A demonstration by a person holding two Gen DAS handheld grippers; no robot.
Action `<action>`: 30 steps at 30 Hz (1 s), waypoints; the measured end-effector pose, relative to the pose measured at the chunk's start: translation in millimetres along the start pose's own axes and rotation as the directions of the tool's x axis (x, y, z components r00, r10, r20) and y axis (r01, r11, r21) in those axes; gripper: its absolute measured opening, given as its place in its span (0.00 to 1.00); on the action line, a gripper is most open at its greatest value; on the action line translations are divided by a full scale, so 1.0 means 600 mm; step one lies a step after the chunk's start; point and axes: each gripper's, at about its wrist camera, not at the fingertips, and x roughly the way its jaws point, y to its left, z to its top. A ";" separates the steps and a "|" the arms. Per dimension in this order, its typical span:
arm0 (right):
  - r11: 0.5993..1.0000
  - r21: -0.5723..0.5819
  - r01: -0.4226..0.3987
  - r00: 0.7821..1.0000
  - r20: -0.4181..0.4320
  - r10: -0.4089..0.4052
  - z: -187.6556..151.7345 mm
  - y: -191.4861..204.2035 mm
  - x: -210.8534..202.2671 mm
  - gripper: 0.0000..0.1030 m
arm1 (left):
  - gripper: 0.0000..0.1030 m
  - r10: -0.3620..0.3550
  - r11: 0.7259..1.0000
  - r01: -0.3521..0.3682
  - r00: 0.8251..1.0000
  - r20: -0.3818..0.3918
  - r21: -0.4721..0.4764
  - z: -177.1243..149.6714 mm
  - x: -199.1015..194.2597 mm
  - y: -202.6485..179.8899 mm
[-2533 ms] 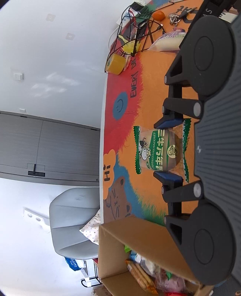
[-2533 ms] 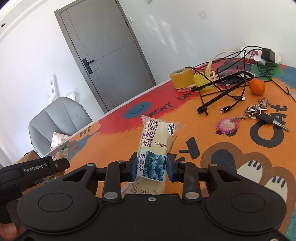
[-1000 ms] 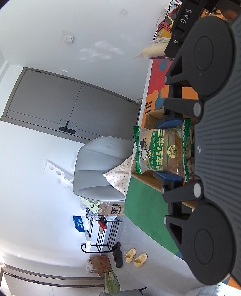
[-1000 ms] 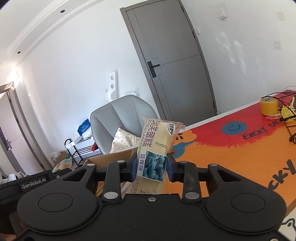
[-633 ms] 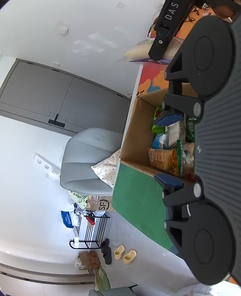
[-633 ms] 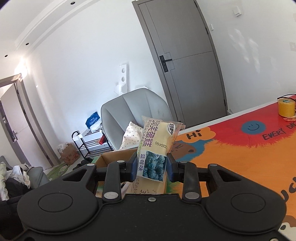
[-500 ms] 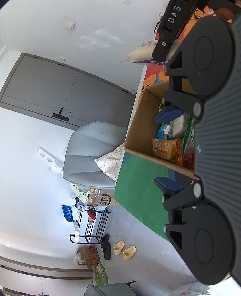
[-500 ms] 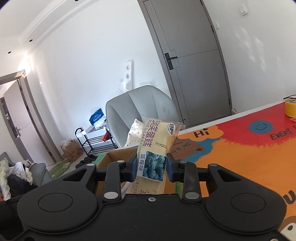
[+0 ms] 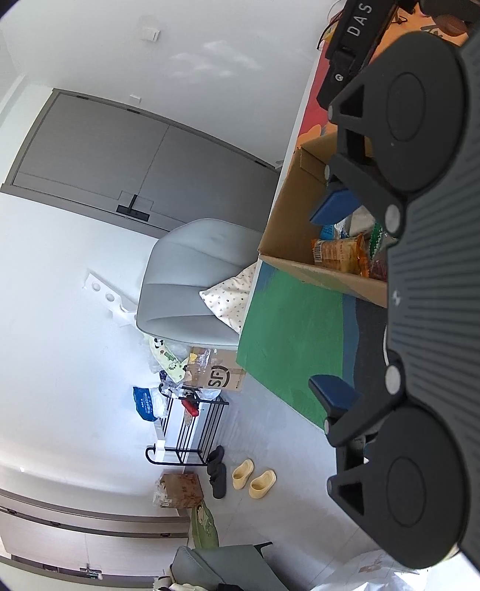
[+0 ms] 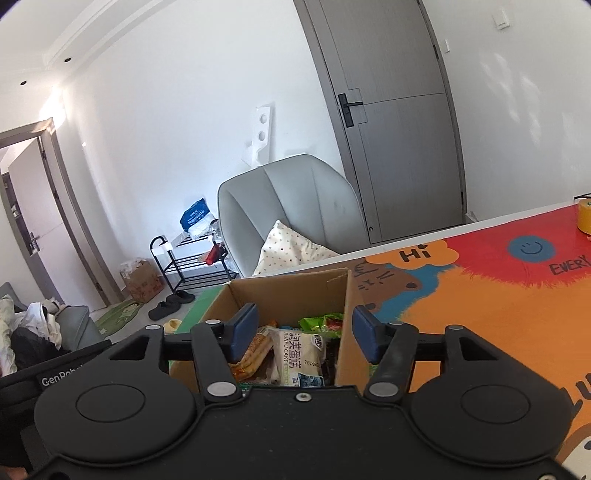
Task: Organize snacks
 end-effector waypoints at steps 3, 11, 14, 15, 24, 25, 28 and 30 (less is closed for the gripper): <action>1.000 0.000 0.029 1.000 0.006 -0.029 -0.004 -0.011 -0.012 0.66 | 0.89 -0.002 1.000 0.002 1.000 -0.008 0.009 -0.005 -0.002 -0.004; 0.997 0.037 0.069 0.998 0.004 -0.070 -0.015 -0.049 -0.046 0.79 | 0.95 -0.019 0.999 0.020 1.000 -0.022 0.051 -0.022 -0.013 -0.031; 0.995 0.056 0.078 0.997 0.010 -0.078 -0.016 -0.065 -0.059 0.83 | 0.96 -0.029 0.996 0.031 0.999 -0.031 0.082 -0.026 -0.018 -0.048; 0.995 0.061 0.080 0.997 0.012 -0.081 -0.016 -0.070 -0.064 0.85 | 0.96 -0.035 0.995 0.038 0.999 -0.035 0.090 -0.027 -0.019 -0.053; 0.993 0.083 0.088 0.995 0.030 -0.091 -0.016 -0.113 -0.113 1.00 | 0.99 -0.084 0.983 0.093 0.995 -0.062 0.157 -0.044 -0.043 -0.102; 0.992 0.086 0.090 0.995 0.031 -0.093 -0.016 -0.118 -0.118 1.00 | 0.99 -0.087 0.981 0.097 0.994 -0.068 0.166 -0.045 -0.045 -0.107; 0.991 0.095 0.095 0.995 0.030 -0.098 -0.014 -0.131 -0.131 1.00 | 0.99 -0.106 0.974 0.119 0.991 -0.076 0.195 -0.048 -0.056 -0.120; 0.990 0.101 0.099 0.994 0.024 -0.102 -0.015 -0.139 -0.139 1.00 | 0.99 -0.113 0.969 0.128 0.990 -0.079 0.209 -0.050 -0.063 -0.127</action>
